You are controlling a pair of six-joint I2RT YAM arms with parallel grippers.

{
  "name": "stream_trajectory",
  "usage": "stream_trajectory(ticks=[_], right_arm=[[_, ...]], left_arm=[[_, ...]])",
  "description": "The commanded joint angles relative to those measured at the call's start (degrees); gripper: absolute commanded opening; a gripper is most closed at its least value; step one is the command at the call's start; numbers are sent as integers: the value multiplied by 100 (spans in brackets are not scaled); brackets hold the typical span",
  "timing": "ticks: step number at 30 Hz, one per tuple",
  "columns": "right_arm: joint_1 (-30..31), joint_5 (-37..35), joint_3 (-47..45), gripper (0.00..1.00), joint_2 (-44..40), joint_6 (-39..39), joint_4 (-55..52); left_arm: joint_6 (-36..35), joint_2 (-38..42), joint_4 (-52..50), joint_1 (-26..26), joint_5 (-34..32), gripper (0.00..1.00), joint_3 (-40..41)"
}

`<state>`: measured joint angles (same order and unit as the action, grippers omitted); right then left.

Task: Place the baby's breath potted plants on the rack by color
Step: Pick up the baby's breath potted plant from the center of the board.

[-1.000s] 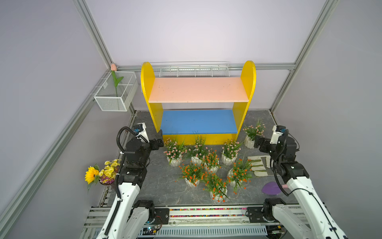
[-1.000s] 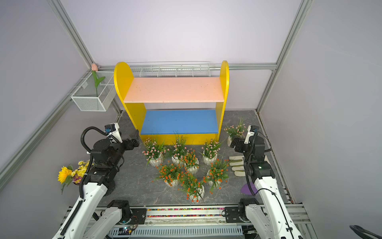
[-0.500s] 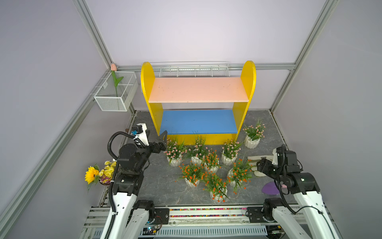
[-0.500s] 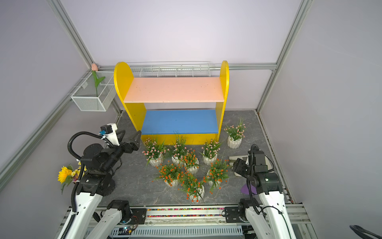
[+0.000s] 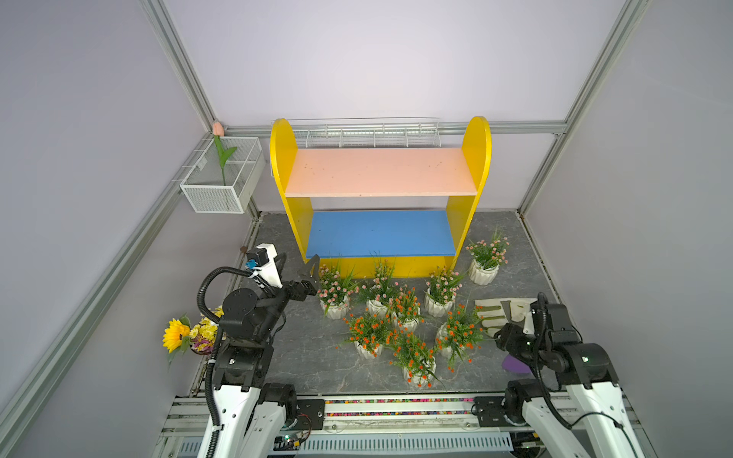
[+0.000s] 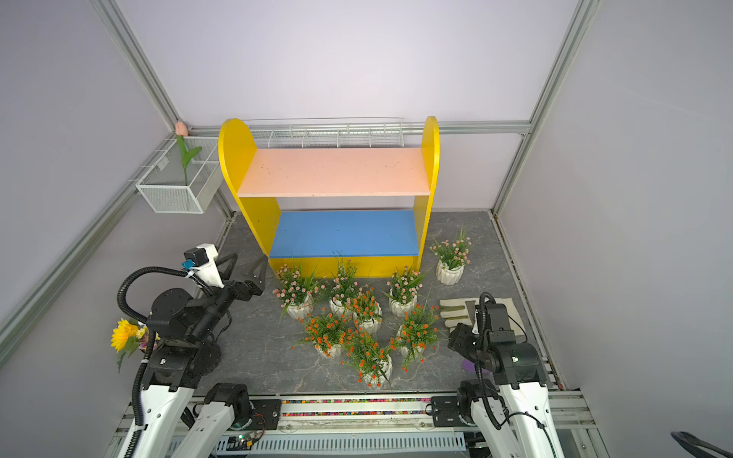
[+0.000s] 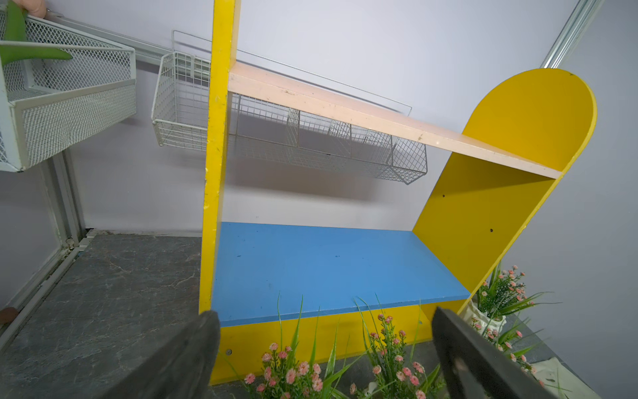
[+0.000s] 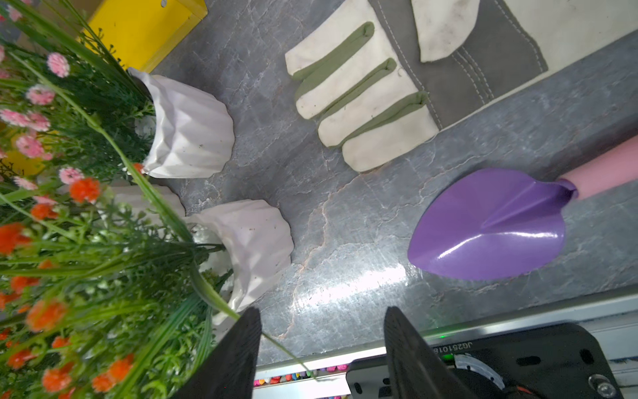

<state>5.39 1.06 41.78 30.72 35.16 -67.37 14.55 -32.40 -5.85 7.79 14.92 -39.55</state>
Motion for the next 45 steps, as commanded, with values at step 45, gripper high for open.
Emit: stream_trajectory(ticks=[45], right_arm=[[1483, 444, -473, 39, 1714, -273, 1784]], left_arm=[[430, -969, -397, 214, 503, 99, -659]])
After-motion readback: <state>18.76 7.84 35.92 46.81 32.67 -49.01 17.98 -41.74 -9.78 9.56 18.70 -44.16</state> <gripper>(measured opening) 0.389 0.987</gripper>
